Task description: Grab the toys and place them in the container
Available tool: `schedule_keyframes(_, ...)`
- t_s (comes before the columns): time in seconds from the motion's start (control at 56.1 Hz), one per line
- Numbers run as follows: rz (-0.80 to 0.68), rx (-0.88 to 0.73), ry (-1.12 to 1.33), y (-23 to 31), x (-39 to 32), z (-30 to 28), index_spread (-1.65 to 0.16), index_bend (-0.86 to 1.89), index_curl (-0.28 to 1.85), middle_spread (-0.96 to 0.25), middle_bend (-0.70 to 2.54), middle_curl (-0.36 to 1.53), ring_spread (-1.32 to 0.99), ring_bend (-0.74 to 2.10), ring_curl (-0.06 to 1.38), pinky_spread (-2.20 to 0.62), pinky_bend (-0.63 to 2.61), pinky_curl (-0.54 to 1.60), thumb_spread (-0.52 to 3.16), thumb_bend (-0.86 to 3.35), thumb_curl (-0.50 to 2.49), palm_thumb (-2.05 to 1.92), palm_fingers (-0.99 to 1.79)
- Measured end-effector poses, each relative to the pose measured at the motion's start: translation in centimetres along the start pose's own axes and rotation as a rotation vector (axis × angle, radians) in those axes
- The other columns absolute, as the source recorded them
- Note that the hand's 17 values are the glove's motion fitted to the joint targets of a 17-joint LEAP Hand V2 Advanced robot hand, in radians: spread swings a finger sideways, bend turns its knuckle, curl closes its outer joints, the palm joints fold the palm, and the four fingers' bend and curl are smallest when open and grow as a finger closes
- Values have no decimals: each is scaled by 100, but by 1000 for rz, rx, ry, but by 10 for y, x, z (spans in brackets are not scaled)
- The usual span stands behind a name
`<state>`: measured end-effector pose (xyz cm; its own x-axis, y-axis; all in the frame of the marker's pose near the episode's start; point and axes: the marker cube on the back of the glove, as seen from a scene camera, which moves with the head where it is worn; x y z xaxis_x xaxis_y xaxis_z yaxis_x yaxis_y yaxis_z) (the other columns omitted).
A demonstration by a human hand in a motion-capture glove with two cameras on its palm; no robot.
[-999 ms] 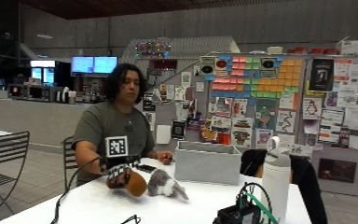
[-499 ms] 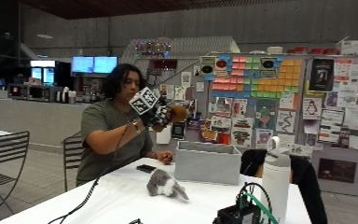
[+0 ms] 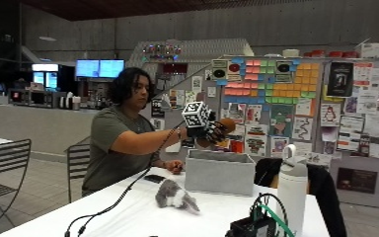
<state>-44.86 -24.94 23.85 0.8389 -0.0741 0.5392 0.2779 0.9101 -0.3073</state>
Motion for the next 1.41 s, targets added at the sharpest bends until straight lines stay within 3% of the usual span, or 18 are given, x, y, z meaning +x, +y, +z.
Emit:
schedule_keyframes(0.036,4,-48,-9,1,0,6,-24,15,2,-38,94,85,-32,146,54,-41,118,50,157,20,24,7,83)
schedule_keyframes(0.143,2,-74,-96,6,3,9,-19,25,13,-22,54,72,-22,103,46,-22,116,52,132,-4,19,-18,-20)
schedule_keyframes(0.303,-21,-35,-174,12,24,-15,-20,27,18,-7,35,59,-13,66,26,-7,104,39,109,-12,17,-19,-14)
schedule_keyframes(0.606,-12,-36,-131,27,56,-48,-28,25,27,-2,29,52,-8,58,22,1,88,32,101,-13,13,-19,4)
schedule_keyframes(0.856,62,-205,232,62,197,-41,-33,34,34,-5,31,50,-12,57,22,1,77,29,112,-6,13,-9,18)
schedule_keyframes(0.999,200,-347,421,91,289,-8,-36,24,35,-7,25,48,-10,33,18,5,87,33,102,-4,18,-2,-12)
schedule_keyframes(1.088,204,-308,437,107,319,16,-37,23,35,-7,11,42,-6,19,15,6,94,35,97,-3,22,-2,-17)
schedule_keyframes(1.123,160,-222,446,112,321,20,-38,22,35,-7,8,40,-6,18,15,6,96,35,95,-3,23,-1,-16)
schedule_keyframes(1.159,114,-120,447,115,321,23,-39,25,36,-7,-2,34,-7,36,19,4,101,36,99,1,25,5,0)
schedule_keyframes(1.213,70,6,430,116,321,23,-40,23,33,-8,-6,25,-19,86,28,-12,106,35,110,7,27,16,46)
schedule_keyframes(1.248,61,46,410,115,322,22,-41,24,32,-12,2,23,-23,101,31,-21,110,34,119,12,28,23,74)
schedule_keyframes(1.337,61,82,358,118,322,20,-41,19,34,-17,24,27,-29,118,41,-30,117,39,132,22,33,38,109)
schedule_keyframes(1.409,56,112,352,121,318,14,-40,18,37,-21,33,31,-31,124,47,-34,121,44,135,25,37,45,113)
